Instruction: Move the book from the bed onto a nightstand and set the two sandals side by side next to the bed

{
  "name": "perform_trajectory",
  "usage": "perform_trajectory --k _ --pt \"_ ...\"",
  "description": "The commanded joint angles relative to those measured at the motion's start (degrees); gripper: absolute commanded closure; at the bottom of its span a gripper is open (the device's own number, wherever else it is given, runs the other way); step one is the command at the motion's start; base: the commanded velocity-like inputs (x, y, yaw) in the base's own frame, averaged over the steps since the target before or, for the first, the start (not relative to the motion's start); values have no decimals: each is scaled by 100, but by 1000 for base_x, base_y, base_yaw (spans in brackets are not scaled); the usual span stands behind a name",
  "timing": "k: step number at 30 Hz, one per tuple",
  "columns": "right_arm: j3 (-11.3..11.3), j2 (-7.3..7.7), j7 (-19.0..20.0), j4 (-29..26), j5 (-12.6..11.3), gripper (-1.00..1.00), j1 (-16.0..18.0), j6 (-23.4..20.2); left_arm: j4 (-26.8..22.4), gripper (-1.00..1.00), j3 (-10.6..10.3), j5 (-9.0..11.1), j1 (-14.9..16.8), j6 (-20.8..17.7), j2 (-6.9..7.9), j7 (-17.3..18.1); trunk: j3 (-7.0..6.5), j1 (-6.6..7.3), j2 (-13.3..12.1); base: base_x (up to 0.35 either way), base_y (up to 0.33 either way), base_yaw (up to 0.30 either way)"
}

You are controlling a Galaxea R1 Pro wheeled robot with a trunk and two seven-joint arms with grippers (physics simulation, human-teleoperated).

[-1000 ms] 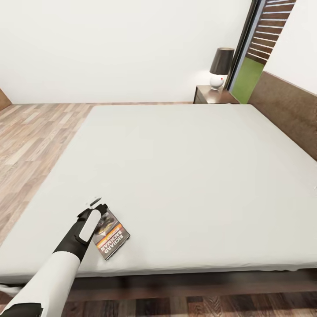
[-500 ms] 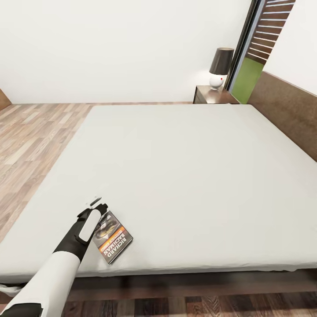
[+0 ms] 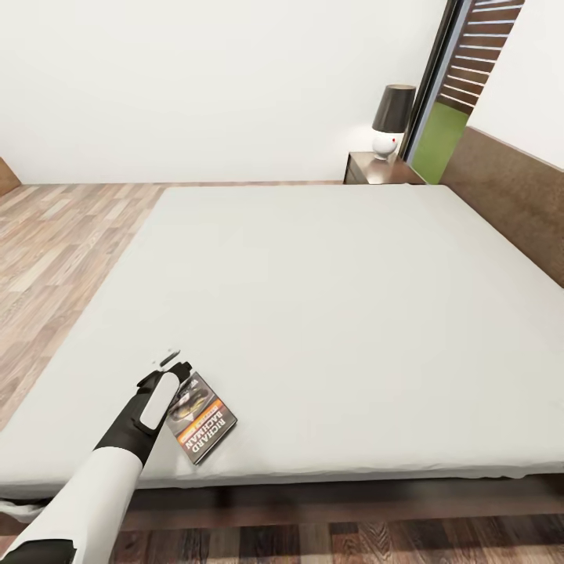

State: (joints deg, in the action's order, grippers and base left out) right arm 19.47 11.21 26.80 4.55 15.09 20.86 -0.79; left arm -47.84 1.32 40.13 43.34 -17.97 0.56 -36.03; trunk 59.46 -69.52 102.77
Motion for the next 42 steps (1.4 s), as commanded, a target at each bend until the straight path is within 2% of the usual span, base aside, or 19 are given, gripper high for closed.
perform_trajectory --k 1,15,42 --pt "48 4 14 11 38 -100 6 -9 61 -100 7 118 -1 -22 1 -44 5 0 2 -5 0 0" --pt "48 4 18 13 38 -100 6 -9 56 -100 8 118 -1 -22 -3 -44 5 0 2 -93 0 0" --pt "48 4 9 15 38 -100 6 -9 57 -100 8 120 -1 -22 6 -44 5 0 2 -29 0 0"
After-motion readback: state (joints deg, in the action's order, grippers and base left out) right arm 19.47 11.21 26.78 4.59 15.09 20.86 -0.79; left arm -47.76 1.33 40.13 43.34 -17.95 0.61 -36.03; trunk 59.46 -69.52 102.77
